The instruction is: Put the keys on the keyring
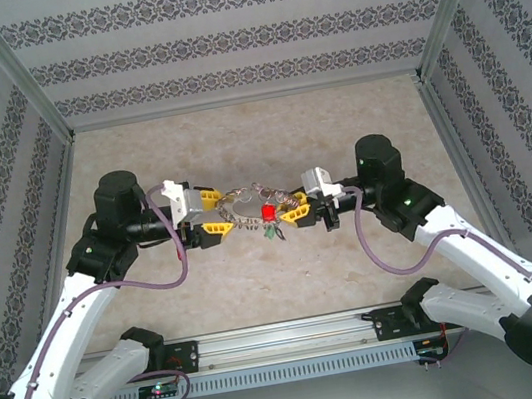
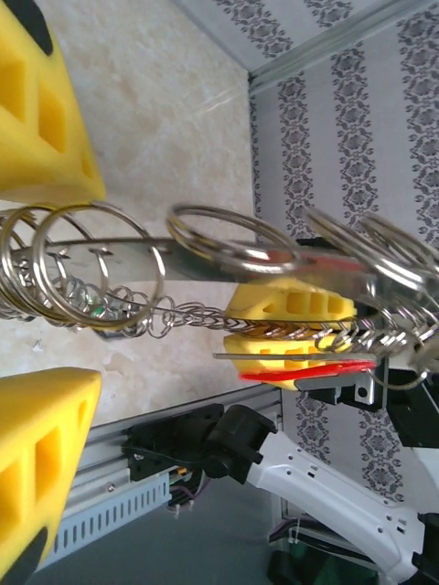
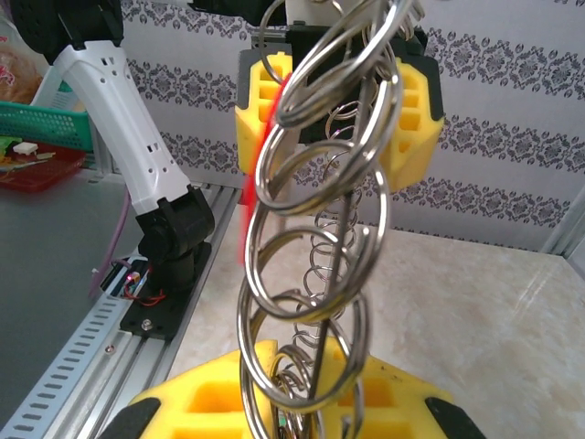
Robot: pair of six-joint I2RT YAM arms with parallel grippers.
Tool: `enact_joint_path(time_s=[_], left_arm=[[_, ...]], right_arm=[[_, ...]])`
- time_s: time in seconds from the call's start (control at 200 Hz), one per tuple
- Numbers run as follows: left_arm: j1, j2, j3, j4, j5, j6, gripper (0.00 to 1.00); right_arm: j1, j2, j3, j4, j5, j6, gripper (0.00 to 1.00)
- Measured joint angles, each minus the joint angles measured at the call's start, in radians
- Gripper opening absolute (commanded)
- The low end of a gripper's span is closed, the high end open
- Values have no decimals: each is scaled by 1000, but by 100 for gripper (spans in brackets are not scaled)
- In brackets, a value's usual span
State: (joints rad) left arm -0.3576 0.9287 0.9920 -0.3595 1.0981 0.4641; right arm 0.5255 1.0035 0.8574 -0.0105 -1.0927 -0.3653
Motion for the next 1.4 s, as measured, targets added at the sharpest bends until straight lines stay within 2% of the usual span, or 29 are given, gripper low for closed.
enact_joint_path(time_s=[0.3,0.435,0.485,0.605,0.694,0.719,1.024,1.219,1.399], left_arm=[[5,-18,-8,10,-3,4,17],[5,-20,-10,16,-11,4,1],[5,-21,-11,16,-21,4,0],[5,-21,-11,15,-56,8,0],[5,-21,-11,3,-90,13,0],[5,-21,-11,-3,-100,16,0],[6,-3,-8,-114,-244,60,0],[5,8,-2,-142,-272,87,0],[5,28,3,-208,-319,156,0]], right_arm=[[0,34,0,35,-25,46,0],[0,39,0,48,-27,53,4],[0,41,0,50,-26,53,9],[0,45,0,48,-9,47,13],[0,52,0,37,19,36,32],[0,54,-2,38,30,30,35],[0,94,-76,36,184,-9,39],[1,101,-79,-3,233,-44,54],[10,84,-57,-93,315,-74,56]])
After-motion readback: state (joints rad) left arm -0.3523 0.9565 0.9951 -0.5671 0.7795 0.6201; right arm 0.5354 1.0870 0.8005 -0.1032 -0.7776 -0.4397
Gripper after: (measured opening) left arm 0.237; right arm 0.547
